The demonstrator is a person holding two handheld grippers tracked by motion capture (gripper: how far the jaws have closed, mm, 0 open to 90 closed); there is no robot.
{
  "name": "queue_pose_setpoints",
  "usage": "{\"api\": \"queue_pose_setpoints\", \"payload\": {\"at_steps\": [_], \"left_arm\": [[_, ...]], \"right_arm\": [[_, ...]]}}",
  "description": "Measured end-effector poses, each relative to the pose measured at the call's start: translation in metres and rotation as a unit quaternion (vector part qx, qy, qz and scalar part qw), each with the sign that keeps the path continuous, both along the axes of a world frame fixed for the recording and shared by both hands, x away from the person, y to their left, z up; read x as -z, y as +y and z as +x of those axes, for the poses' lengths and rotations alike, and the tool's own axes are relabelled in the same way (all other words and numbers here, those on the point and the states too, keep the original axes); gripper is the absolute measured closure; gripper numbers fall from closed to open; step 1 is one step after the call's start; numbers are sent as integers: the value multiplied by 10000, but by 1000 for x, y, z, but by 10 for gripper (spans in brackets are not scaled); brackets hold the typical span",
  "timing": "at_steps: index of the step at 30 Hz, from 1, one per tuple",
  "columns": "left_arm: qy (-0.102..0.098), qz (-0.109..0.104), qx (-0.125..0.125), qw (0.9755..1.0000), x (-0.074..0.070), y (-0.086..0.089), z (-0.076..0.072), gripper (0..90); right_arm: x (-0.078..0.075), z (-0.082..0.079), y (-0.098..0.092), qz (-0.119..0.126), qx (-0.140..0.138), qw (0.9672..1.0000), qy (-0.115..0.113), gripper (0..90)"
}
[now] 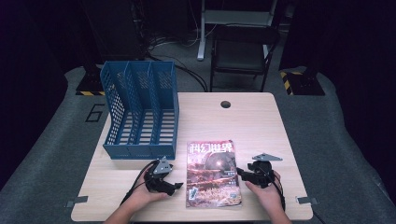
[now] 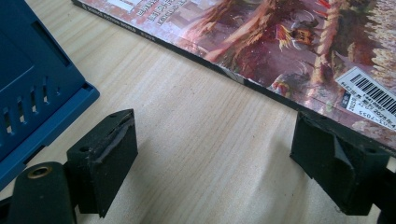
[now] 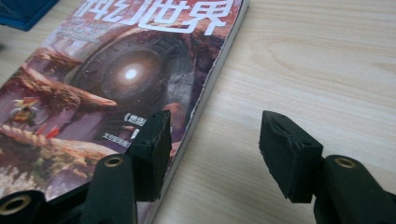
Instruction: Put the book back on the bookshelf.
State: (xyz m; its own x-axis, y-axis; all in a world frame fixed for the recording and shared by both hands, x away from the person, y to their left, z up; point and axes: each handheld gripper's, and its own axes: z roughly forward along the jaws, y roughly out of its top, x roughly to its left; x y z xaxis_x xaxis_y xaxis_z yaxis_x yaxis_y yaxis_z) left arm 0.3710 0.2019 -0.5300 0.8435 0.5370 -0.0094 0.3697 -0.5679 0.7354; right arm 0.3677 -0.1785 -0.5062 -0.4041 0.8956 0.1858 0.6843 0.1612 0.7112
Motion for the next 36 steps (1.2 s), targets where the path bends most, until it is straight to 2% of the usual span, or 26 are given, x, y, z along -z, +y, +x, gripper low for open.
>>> {"api": "queue_pose_setpoints", "payload": {"at_steps": [6, 8, 12, 13, 14, 15, 16, 17, 19, 20, 24, 26, 28, 32, 36], "left_arm": [[-17, 9, -88, 10000, 0, -1, 0, 148], [50, 68, -161, 9998, -2, -3, -1, 151], [180, 5, -250, 9995, -4, -3, -1, 185], [217, 43, -365, 9991, -6, -4, -2, 197], [217, 43, -365, 9991, -6, -4, -2, 211], [299, 90, -491, 9983, -8, -5, -2, 228], [299, 90, -491, 9983, -8, -5, -2, 240], [426, -2, -520, 9977, -11, -7, -3, 254], [432, 49, -477, 9979, -13, -8, -3, 269], [566, 31, -438, 9974, -17, -12, -4, 273], [607, 42, -405, 9973, -23, -17, -4, 287], [588, -74, -503, 9970, -27, -23, -3, 288], [650, -108, -528, 9964, -27, -28, -3, 290], [634, -81, -533, 9965, -24, -35, -3, 298], [752, -183, -688, 9946, -19, -42, -6, 312]], "right_arm": [[-1, -1, 6, 125, -78, 9999, 83, 429], [-1, -1, 12, 85, -181, 9998, 99, 427], [1, 0, 17, -7, -262, 9995, 152, 429], [1, 0, 19, 12, -244, 9996, 172, 431], [1, 0, 19, 12, -244, 9996, 172, 431], [2, 1, 20, 39, -279, 9994, 211, 435], [2, 1, 20, 39, -279, 9994, 211, 435], [2, 1, 22, 43, -298, 9993, 232, 440], [2, 0, 22, 20, -335, 9992, 219, 441], [0, -1, 23, 66, -349, 9991, 217, 442], [-2, 0, 25, 176, -358, 9990, 223, 438], [-2, 2, 26, 126, -397, 9989, 198, 438], [-1, 3, 28, 59, -418, 9989, 218, 438], [0, 4, 32, 5, -396, 9989, 240, 434], [1, 7, 33, -5, -328, 9992, 219, 426]]}}
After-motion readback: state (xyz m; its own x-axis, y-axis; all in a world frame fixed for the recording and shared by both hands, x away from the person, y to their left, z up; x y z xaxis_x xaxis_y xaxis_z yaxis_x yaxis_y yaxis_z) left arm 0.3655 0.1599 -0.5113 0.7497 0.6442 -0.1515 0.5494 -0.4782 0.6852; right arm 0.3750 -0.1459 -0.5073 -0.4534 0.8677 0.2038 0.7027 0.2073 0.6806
